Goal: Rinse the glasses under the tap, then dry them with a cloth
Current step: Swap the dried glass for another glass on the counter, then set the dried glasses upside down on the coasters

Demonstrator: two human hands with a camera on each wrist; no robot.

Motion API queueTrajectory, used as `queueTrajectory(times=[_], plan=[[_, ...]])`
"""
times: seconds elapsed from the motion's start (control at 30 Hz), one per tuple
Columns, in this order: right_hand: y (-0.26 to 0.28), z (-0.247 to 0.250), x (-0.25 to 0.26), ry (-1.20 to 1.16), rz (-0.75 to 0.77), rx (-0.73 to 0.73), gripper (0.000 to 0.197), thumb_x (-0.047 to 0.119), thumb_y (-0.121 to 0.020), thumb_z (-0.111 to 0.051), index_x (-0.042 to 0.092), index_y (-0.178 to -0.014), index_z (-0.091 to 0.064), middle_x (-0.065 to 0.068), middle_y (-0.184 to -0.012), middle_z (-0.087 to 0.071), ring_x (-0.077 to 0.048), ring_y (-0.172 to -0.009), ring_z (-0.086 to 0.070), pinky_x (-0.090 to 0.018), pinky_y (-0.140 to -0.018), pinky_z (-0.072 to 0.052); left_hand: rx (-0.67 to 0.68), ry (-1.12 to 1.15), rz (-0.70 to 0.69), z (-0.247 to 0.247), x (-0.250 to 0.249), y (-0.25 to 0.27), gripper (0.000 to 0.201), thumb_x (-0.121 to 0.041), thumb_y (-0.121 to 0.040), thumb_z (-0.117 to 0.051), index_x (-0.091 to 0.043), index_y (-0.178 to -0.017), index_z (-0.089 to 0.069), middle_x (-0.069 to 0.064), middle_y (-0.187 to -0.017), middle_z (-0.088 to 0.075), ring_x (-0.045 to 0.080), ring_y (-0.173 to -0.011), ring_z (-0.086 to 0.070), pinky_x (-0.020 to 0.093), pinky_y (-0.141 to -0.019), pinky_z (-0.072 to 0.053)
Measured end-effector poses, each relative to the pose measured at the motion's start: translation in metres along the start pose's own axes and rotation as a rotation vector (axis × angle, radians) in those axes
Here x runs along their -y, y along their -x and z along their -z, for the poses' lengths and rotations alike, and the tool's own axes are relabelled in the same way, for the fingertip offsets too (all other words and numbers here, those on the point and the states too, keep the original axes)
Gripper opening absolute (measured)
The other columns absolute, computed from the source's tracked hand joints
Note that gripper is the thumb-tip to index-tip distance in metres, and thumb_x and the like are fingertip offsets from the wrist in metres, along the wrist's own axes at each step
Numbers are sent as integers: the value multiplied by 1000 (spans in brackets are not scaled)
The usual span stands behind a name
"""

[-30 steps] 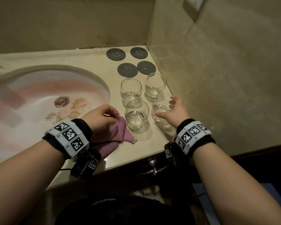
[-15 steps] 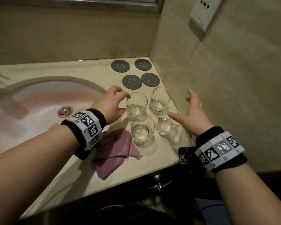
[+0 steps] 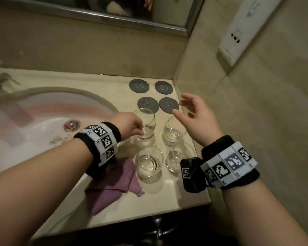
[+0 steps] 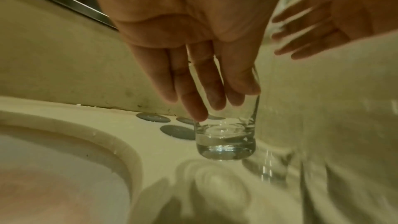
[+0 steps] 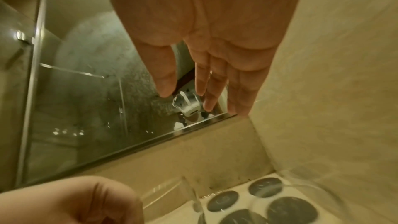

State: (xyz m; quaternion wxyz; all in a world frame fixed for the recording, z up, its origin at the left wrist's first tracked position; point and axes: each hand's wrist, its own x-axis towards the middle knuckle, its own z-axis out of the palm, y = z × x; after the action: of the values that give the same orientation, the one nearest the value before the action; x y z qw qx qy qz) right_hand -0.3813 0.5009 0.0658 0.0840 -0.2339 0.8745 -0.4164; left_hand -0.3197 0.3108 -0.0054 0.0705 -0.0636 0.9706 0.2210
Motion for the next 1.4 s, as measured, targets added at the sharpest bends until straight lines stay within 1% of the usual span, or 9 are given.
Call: queueTrajectory(times=[0.2, 0.33, 0.47, 0.57, 0.63, 0.77, 0.9, 1.1, 1.4], plan=[[-44, -10, 20, -166, -97, 167, 51, 43, -92, -54, 18, -135, -44, 1, -131, -51, -13, -117, -51, -37, -101, -45, -318, 853, 141, 43, -8, 21, 12, -20, -85, -66, -13, -75, -62, -3, -73, -66, 2, -61, -63, 15, -67, -49], [-65, -22, 31, -491, -325, 448, 57, 57, -90, -48, 25, -137, -40, -5, -137, -46, -27, -104, -63, -39, -72, -59, -420, 1292, 171, 63, -14, 21, 14, -13, -91, -56, -10, -78, -58, -5, -66, -67, 7, -60, -65, 18, -67, -50], [-90, -31, 47, -769, -372, 553, 59, 52, -88, -54, 18, -135, -44, -16, -134, -50, -23, -84, -71, -28, -58, -57, -424, 1449, 151, 80, -6, 9, 15, -14, -93, -52, -10, -79, -56, -6, -64, -68, 10, -61, -66, 18, -69, -53], [-116, -36, 60, -780, -372, 459, 52, 40, -90, -59, 10, -131, -48, -16, -117, -60, -16, -65, -68, -23, -53, -55, -400, 1460, 150, 87, 6, -9, 12, -13, -93, -52, -10, -81, -55, -1, -75, -68, 14, -70, -67, 26, -80, -54], [-138, -40, 63, -711, -355, 353, 49, 30, -88, -64, 9, -128, -46, -17, -119, -58, -18, -65, -66, -24, -54, -55, -389, 1362, 186, 89, 18, -24, 5, -15, -92, -55, -11, -95, -55, 4, -100, -63, 19, -85, -66, 33, -86, -54], [-186, -49, 63, -230, -198, 169, 59, 26, -84, -70, 22, -135, -40, -8, -125, -55, -20, -83, -64, -27, -60, -55, -361, 829, 336, 84, 48, -55, 58, -29, -87, -64, -20, -137, -36, 3, -142, -37, 22, -118, -52, 41, -99, -46], [-227, -72, 49, 332, -30, 168, 64, 38, -83, -68, 30, -139, -38, -6, -139, -46, -24, -114, -56, -34, -95, -47, -315, 565, 346, 82, 70, -82, 51, -34, -89, -60, -19, -135, -42, 6, -143, -37, 20, -124, -48, 35, -105, -39], [-258, -104, 22, 595, -40, 358, 65, 37, -85, -64, 35, -143, -33, -7, -143, -41, -26, -120, -51, -35, -94, -43, -323, 648, 412, 70, 105, -93, 34, -30, -90, -59, -19, -122, -53, 3, -135, -47, 16, -117, -51, 28, -93, -43], [-276, -125, 12, 688, -53, 406, 69, 37, -85, -63, 38, -145, -28, -6, -147, -38, -27, -118, -53, -41, -95, -48, -320, 682, 478, 54, 124, -92, 27, -28, -90, -60, -20, -115, -57, 2, -129, -51, 15, -106, -56, 21, -87, -39]])
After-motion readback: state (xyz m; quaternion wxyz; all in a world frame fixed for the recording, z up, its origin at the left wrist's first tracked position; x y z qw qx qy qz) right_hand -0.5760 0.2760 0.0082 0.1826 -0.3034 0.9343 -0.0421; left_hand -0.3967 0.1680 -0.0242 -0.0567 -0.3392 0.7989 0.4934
